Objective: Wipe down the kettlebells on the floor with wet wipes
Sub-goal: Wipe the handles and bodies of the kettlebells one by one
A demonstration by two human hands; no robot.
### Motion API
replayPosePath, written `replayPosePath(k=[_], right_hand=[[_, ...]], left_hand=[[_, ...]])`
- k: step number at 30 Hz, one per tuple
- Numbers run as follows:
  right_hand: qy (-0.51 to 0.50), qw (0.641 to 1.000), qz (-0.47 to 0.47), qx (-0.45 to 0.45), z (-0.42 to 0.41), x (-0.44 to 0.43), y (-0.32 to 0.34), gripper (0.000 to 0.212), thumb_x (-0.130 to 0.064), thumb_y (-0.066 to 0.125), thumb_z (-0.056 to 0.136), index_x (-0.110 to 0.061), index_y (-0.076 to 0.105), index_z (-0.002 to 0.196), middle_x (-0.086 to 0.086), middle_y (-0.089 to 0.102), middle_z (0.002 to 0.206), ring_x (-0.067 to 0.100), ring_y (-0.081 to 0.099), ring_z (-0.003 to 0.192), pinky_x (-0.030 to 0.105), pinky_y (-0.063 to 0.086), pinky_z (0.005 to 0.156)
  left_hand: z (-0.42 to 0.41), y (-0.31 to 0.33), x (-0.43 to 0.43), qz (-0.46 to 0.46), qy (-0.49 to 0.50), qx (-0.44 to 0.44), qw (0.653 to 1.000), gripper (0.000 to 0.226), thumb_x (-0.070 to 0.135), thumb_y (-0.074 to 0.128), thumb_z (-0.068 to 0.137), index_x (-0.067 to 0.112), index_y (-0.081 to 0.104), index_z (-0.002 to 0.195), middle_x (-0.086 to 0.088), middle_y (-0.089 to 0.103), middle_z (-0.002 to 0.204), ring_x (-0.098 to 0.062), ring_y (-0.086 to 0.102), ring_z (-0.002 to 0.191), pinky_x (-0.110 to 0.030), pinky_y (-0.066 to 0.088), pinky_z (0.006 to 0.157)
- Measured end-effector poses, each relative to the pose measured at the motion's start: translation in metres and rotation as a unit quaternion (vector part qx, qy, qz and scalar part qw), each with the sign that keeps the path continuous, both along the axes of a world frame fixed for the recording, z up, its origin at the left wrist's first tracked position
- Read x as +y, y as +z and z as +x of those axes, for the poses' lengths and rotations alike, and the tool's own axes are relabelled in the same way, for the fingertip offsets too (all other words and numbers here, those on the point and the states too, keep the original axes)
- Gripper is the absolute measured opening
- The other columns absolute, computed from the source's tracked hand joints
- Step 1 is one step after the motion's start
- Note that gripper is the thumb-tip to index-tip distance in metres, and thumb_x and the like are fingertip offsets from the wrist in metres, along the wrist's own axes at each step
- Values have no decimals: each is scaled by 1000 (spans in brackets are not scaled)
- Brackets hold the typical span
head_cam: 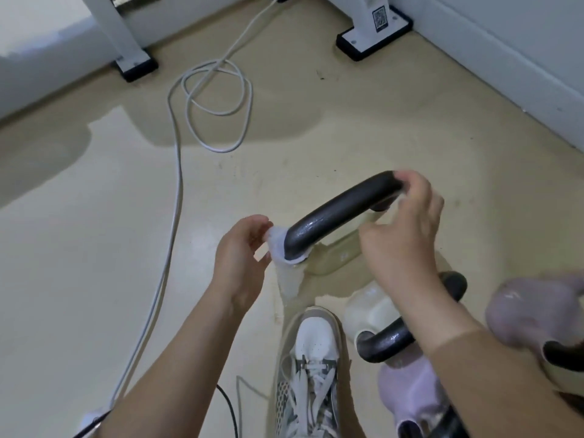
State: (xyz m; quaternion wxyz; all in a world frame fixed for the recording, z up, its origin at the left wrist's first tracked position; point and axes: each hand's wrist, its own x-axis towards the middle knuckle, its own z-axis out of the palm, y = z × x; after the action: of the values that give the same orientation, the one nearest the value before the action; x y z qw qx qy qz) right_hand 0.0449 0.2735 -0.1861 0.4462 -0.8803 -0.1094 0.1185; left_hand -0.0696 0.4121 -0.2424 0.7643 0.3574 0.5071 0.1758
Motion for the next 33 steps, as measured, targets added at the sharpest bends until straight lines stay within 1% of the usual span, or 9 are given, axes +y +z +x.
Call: replayPosePath(k=[5,8,13,16,22,24,27,30,33], right_hand=[[-18,932,117,341,-69,-2,-15,42,-1,56,83,-26,47,114,-4,56,110,8,56,93,24,49,81],[68,930,35,360,-91,17,-39,43,-16,63,74,-31,42,109,-10,59,106,8,58,91,34,51,82],[82,914,35,396,-87,18,-43,36,-19,70,73,-26,49,103,1,68,92,18,66,81,36,55,69],[146,926,5,348,-85,1,-26,16,-21,65,74,-21,62,90,2,66,78,28,63,76,36,53,68],[250,956,-149,-24,-88,-17,19,15,-32,47,91,-28,41,79,-8,34,68,13,33,73,27,25,59],[242,958,-152,-26,-86,-16,24,11,-35,48,93,-29,54,86,-10,38,77,11,34,75,27,26,63],[209,971,-115,5,-76,-17,21,14,-38,54,91,-28,63,92,-14,44,88,8,44,74,23,31,60],[137,985,-69,75,-54,-17,13,15,-37,57,89,-25,62,80,-14,48,96,1,51,79,19,36,62],[81,986,-24,143,-31,-17,4,8,-27,61,87,-24,54,83,-3,58,90,10,55,75,23,38,59]], left_hand=[[-31,8,-2,178,-136,48,973,52,-9,58,64,28,74,97,2,66,106,-20,55,95,-41,51,88],[-28,18,-11,228,-235,44,944,70,-17,66,70,38,66,114,4,64,114,-19,60,97,-37,57,77],[-25,23,-13,123,-287,5,950,57,-13,67,79,24,64,122,-7,73,104,-22,69,92,-35,58,74],[-30,22,-8,71,-295,-29,952,54,-13,67,78,17,64,122,-8,71,104,-21,67,88,-30,55,74],[-28,19,1,140,-356,-8,924,68,0,66,68,27,58,131,-5,68,113,-28,55,86,-37,49,77],[-29,20,2,201,-359,22,911,64,18,74,70,34,58,130,1,66,123,-29,56,105,-47,47,98],[-26,25,-5,276,-355,27,893,44,33,72,80,34,63,123,13,65,123,-12,58,115,-43,45,101],[-13,26,-22,329,-348,33,877,27,26,66,90,28,60,117,16,68,101,5,61,93,-13,45,83],[4,21,-33,428,-312,112,841,21,27,72,83,33,54,92,16,60,77,5,56,71,-9,39,60]])
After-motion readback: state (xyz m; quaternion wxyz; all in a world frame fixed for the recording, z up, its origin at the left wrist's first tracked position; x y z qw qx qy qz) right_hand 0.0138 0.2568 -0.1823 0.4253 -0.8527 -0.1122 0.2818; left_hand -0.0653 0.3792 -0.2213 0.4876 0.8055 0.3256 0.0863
